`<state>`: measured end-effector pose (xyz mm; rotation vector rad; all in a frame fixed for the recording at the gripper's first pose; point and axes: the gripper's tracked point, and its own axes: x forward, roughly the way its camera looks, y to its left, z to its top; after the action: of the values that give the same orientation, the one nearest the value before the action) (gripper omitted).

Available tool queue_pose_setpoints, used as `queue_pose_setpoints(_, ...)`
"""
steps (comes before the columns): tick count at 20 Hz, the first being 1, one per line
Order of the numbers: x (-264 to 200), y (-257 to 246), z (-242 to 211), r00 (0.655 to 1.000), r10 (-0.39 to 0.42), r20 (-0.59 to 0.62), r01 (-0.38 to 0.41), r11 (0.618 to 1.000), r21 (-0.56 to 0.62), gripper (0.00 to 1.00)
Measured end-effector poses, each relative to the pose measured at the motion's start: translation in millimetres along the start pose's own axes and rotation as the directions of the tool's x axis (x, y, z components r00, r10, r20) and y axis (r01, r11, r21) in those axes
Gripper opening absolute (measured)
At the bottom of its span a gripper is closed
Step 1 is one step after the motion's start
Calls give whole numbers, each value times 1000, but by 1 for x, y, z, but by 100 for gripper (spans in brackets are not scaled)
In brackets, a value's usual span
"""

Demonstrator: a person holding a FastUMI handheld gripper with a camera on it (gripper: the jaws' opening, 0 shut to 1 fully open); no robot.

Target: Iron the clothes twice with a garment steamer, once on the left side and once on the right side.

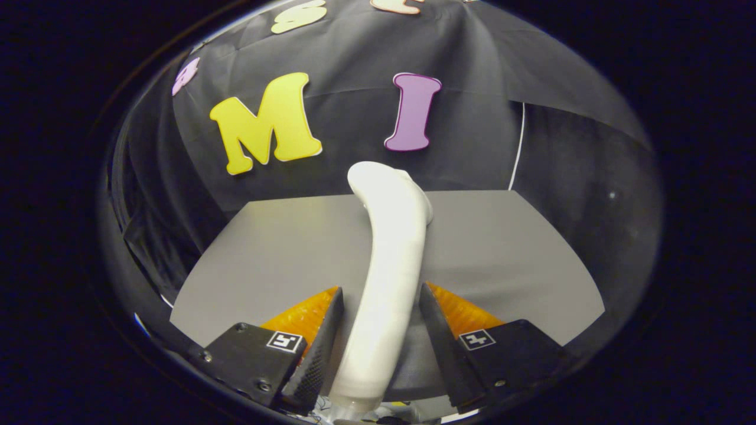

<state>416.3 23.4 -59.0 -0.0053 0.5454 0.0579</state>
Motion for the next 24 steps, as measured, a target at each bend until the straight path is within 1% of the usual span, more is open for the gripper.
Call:
queue_pose_setpoints(2,-7,1,-1,999,-2,-45,3,1000,27,81)
queue_pose_setpoints(3,-5,2,0,998,12,-59,-10,999,39,80)
queue_pose_setpoints(5,-2,6,-1,998,32,-62,-29,998,53,73)
queue_pose_setpoints(6,-1,8,2,997,40,-62,-37,997,62,66)
queue_pose_setpoints(7,0,9,3,997,50,-51,-46,996,83,61)
queue_pose_setpoints(9,-2,13,2,992,109,-59,-102,987,123,52)
queue_pose_setpoints(10,-5,14,3,991,125,-55,-117,983,140,47)
queue_pose_setpoints(12,-7,21,-2,984,169,-48,-161,977,141,42)
queue_pose_setpoints(14,-15,31,-5,981,192,-24,-187,973,132,38)
queue_pose_setpoints(18,-35,41,2,984,164,71,-170,982,86,36)
queue_pose_setpoints(20,-50,52,10,982,143,125,-156,982,103,36)
queue_pose_setpoints(24,-90,73,38,961,109,255,-140,984,107,36)
